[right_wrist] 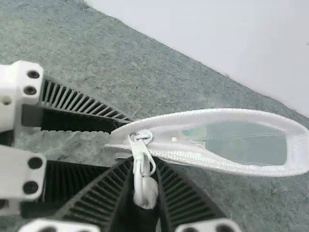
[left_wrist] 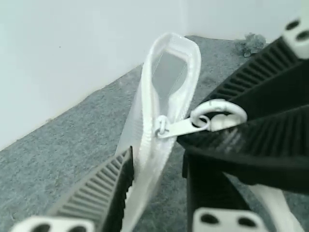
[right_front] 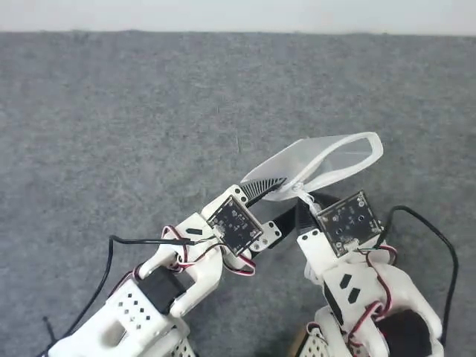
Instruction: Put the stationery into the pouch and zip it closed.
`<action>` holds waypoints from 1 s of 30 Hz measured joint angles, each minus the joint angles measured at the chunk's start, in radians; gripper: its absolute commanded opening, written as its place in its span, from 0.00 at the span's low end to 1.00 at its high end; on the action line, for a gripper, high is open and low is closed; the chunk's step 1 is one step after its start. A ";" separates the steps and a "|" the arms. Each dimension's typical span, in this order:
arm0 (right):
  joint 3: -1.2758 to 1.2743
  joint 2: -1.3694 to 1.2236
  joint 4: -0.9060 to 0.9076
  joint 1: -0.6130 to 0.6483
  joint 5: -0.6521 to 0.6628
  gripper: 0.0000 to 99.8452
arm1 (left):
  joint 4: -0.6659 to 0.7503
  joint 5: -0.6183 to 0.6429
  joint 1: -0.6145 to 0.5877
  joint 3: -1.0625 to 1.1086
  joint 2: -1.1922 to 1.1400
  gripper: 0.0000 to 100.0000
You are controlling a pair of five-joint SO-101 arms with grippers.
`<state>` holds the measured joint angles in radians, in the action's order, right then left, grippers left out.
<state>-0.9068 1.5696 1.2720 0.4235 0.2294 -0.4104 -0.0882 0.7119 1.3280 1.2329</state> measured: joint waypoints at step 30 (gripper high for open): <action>0.018 0.002 0.014 0.014 0.012 0.01 | 0.137 -0.061 0.011 0.052 -0.002 0.01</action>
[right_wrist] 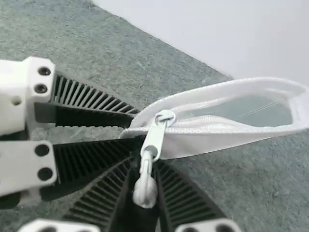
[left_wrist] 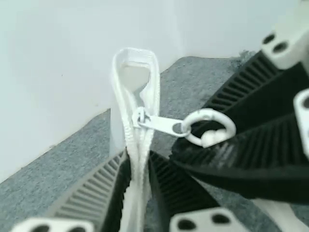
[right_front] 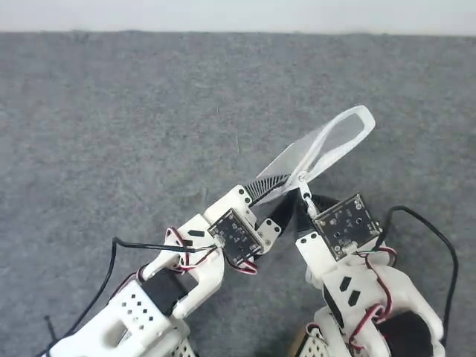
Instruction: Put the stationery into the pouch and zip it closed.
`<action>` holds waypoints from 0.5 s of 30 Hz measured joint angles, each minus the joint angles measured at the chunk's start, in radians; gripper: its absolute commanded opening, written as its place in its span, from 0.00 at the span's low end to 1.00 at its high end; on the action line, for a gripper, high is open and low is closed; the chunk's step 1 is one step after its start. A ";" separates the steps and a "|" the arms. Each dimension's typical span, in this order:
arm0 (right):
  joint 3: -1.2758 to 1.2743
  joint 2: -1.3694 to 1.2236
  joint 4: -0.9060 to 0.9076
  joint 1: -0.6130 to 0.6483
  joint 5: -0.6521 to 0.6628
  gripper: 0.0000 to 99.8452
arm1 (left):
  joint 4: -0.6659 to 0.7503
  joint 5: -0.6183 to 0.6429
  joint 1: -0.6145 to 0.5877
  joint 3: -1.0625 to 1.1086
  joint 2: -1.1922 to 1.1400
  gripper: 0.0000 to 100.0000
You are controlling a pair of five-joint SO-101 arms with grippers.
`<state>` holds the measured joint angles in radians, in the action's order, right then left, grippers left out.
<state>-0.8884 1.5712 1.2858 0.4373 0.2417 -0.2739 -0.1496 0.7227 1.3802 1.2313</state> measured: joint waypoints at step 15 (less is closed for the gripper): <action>-0.002 -0.017 -0.123 -0.206 -0.060 0.01 | -0.064 0.000 -0.025 -0.008 0.012 0.01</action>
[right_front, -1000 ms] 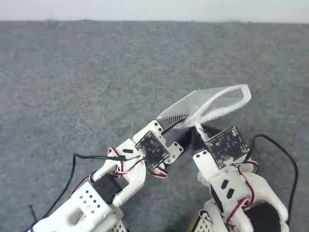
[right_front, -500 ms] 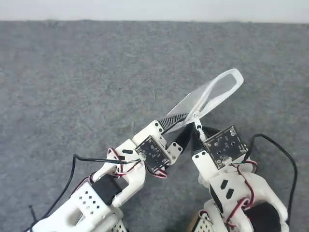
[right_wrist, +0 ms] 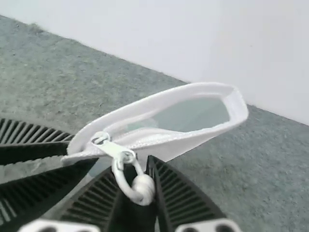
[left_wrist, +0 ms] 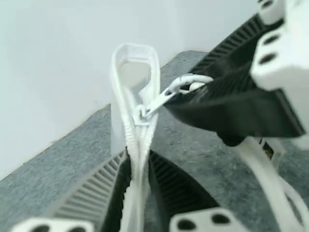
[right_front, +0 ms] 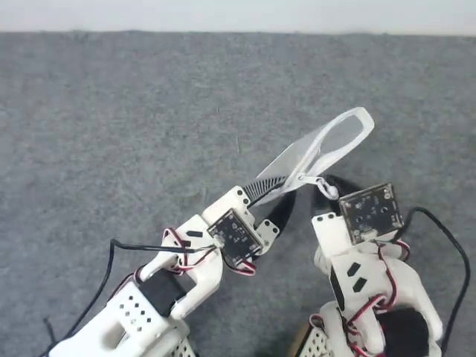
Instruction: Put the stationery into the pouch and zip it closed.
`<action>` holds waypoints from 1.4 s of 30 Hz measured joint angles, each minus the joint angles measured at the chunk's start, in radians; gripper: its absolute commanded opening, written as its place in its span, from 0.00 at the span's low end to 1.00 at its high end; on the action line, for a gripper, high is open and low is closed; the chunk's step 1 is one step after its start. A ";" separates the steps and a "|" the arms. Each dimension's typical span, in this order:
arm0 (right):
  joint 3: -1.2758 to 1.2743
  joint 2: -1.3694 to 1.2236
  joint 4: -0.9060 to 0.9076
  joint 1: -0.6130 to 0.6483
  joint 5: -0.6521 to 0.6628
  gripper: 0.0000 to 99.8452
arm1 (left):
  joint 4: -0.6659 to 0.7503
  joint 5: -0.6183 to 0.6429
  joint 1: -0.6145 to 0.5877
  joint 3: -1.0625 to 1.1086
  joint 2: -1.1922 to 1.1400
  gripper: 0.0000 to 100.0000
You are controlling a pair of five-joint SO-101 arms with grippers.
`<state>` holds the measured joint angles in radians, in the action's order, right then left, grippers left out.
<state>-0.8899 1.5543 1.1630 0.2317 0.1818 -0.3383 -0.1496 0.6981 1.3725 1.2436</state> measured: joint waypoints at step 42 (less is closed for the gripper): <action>0.075 0.015 0.087 0.066 0.061 0.01 | -0.072 0.061 0.008 -0.021 -0.009 0.17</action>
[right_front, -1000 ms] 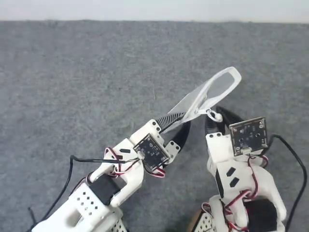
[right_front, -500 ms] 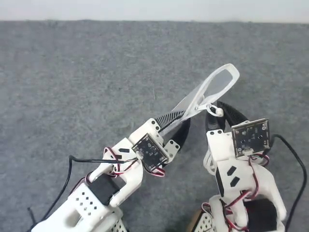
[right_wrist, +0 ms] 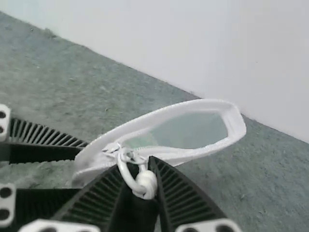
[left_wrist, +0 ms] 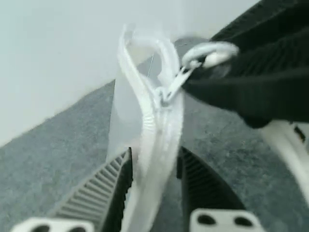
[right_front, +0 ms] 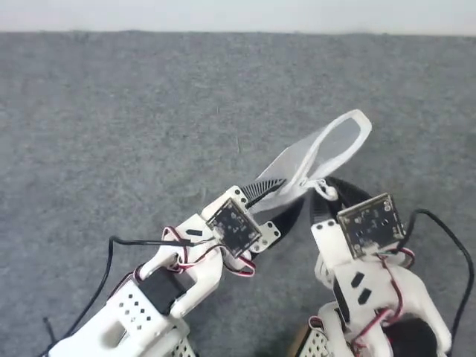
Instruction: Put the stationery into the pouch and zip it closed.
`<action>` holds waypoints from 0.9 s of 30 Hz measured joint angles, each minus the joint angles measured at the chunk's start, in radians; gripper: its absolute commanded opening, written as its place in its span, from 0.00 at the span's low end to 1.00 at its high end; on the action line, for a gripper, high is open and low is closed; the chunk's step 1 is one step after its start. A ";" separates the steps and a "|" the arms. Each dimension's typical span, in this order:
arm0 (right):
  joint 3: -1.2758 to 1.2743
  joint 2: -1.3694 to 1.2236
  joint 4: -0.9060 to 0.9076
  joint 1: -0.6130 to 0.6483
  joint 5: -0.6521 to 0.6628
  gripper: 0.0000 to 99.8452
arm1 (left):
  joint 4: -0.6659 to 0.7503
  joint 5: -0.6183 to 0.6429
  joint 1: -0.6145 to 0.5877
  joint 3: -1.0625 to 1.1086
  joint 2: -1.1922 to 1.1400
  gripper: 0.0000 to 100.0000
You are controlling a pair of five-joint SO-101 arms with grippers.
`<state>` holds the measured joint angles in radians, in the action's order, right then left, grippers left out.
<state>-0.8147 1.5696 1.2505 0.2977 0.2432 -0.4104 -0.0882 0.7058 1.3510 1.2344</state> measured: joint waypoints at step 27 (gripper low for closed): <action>0.078 -0.002 0.152 0.195 0.006 0.01 | -0.034 -0.003 0.006 -0.068 -0.002 0.01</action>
<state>-0.7365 1.5681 1.4024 0.4925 0.2493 -0.4442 -0.0913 0.7119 1.2835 1.2329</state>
